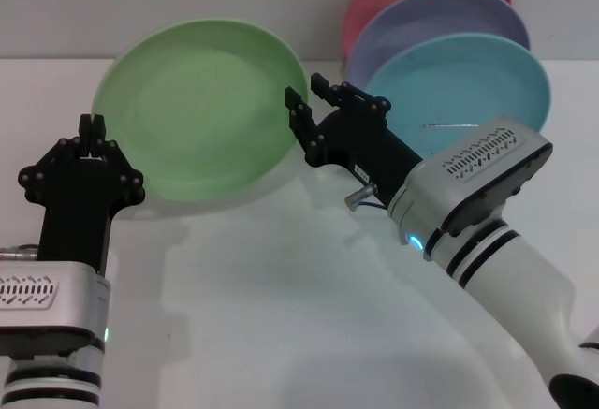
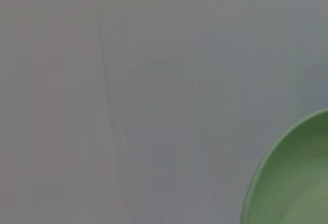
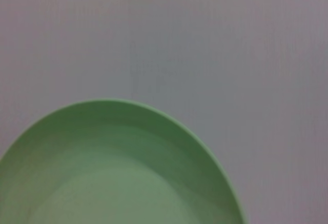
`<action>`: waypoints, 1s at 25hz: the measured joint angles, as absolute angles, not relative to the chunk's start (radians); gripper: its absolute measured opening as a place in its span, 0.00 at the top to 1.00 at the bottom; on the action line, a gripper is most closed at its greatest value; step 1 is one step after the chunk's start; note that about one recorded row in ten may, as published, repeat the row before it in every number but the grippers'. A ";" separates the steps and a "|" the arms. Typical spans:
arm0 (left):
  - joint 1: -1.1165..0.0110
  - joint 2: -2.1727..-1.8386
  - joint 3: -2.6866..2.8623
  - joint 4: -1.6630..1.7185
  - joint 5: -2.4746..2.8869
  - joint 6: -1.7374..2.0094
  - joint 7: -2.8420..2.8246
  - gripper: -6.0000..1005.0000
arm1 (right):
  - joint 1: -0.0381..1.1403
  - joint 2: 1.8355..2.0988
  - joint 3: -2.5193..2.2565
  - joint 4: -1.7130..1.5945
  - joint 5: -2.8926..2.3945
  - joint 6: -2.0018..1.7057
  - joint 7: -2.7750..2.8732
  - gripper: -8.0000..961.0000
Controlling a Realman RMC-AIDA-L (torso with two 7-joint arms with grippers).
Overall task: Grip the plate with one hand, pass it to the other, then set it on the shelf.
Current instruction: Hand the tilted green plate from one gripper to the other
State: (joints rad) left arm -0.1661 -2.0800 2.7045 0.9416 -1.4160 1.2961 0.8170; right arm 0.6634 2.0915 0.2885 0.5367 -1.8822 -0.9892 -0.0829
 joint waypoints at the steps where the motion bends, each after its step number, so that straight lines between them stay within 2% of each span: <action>1: -0.167 -2.080 2.704 0.942 -1.416 1.296 0.817 0.97 | 0.663 2.092 0.288 0.537 -1.882 -0.989 -0.083 0.58; 4: -0.167 -2.080 2.704 0.942 -1.416 1.296 0.817 0.97 | 0.662 2.092 0.288 0.537 -1.882 -0.989 -0.083 0.65; 9: -0.169 -2.079 2.704 0.941 -1.416 1.296 0.818 0.97 | 0.661 2.092 0.288 0.537 -1.882 -0.989 -0.083 0.65; 25: -0.171 -2.078 2.711 0.938 -1.416 1.296 0.818 0.97 | 0.661 2.092 0.288 0.528 -1.880 -0.978 -0.078 0.76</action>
State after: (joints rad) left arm -0.1708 -2.0784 2.7114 0.9378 -1.4158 1.2962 0.8176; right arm 0.6609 2.0924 0.2877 0.5278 -1.8805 -0.9782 -0.0782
